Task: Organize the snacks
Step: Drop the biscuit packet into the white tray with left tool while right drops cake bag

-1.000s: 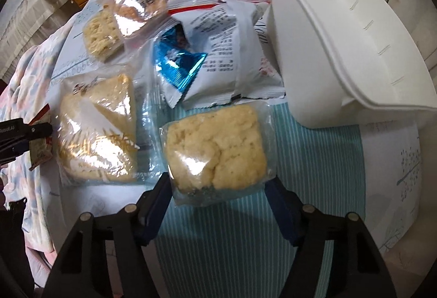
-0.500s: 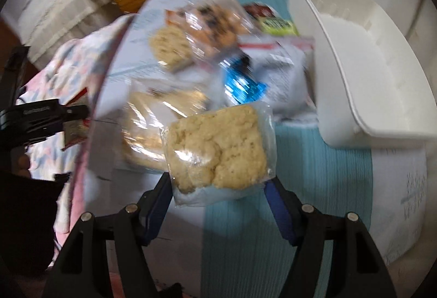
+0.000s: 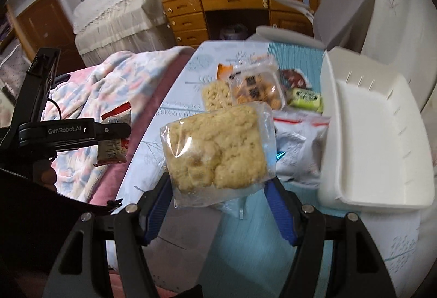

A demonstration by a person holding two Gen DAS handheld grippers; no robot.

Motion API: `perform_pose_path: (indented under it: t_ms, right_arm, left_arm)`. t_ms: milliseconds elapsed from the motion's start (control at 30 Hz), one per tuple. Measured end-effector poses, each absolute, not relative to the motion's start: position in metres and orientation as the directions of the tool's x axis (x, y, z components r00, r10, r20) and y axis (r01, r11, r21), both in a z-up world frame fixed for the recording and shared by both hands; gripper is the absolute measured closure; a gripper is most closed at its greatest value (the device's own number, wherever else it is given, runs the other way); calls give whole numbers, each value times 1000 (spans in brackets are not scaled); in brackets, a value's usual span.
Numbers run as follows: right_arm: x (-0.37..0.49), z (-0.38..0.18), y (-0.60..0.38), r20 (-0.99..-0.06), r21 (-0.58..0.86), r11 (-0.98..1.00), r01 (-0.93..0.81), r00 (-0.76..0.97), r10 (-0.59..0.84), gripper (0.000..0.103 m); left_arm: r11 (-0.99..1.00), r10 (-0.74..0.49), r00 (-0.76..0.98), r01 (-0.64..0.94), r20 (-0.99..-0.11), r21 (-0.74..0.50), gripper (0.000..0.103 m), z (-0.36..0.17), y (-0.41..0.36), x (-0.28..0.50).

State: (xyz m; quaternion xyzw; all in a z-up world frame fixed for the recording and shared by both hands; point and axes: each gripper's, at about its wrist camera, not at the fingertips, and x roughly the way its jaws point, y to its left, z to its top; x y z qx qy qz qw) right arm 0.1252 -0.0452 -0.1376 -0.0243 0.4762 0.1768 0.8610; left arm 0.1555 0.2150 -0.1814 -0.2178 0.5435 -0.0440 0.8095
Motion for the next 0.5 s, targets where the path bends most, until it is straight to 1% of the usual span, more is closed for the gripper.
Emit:
perform_pose_path:
  t_ms: [233,500]
  right_arm:
    - [121,-118,-94,-803,113,929,-352,518,293,35]
    - [124,-109,-162,-794,90,934,-346,541,277,34]
  left_arm:
    - [908,-304,466,-121,-831,-401,58,-149,154,149]
    - [908,-334,483,-65,-809,-414,58,-130,75,152]
